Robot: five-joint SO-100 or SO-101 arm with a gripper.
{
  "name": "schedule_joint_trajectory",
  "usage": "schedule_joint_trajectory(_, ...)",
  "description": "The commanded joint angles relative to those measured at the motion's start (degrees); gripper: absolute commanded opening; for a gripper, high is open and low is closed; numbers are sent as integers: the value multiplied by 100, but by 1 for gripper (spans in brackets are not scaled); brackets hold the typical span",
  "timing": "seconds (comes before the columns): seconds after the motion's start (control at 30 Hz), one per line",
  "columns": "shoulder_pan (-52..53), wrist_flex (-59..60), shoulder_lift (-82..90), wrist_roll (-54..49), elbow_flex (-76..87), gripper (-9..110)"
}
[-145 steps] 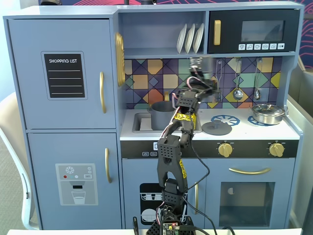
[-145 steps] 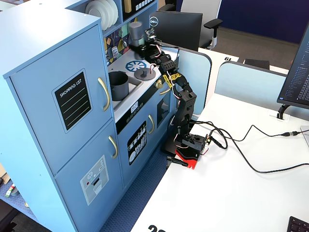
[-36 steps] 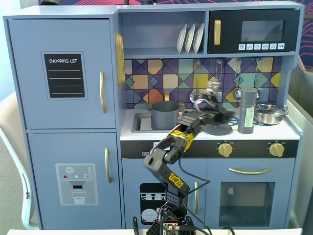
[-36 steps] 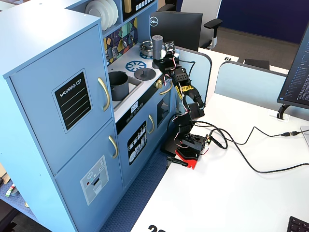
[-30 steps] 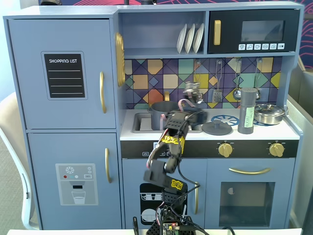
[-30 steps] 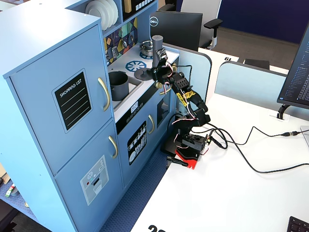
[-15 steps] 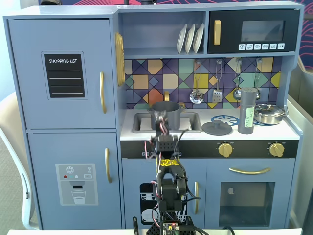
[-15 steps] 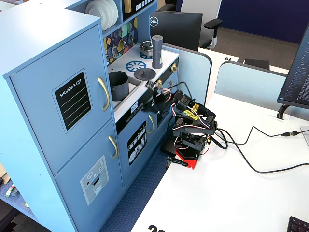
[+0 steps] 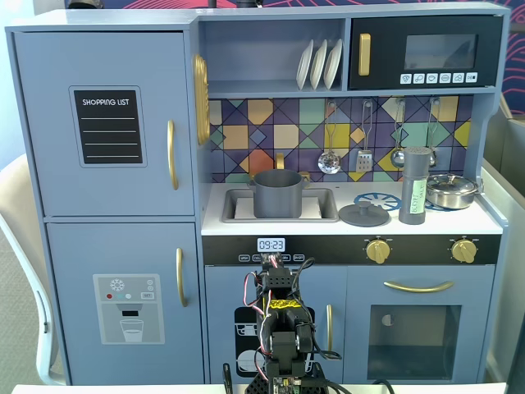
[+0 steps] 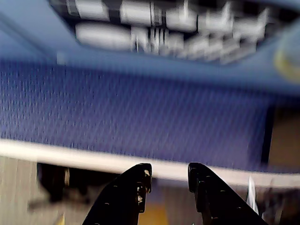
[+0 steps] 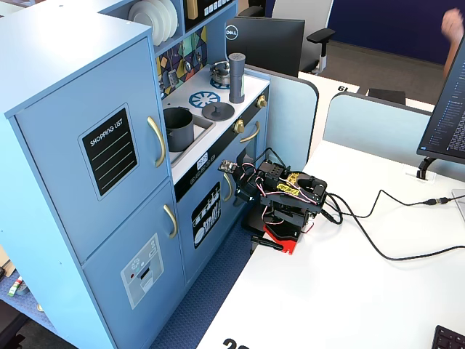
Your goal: Put salt in the gray recipient
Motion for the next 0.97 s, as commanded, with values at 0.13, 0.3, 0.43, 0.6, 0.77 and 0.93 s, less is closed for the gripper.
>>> schedule_joint_trajectory(0.13, 123, 598, 79, 176, -26, 1)
schedule_joint_trajectory(0.3, 149, 606, 79, 114, -26, 6)
schedule_joint_trajectory(0.43, 176, 606, 79, 114, -26, 6)
schedule_joint_trajectory(0.6, 211, 606, 79, 114, -26, 7)
schedule_joint_trajectory(0.77, 211, 606, 79, 114, -26, 7)
schedule_joint_trajectory(0.93, 211, 606, 79, 114, -26, 7)
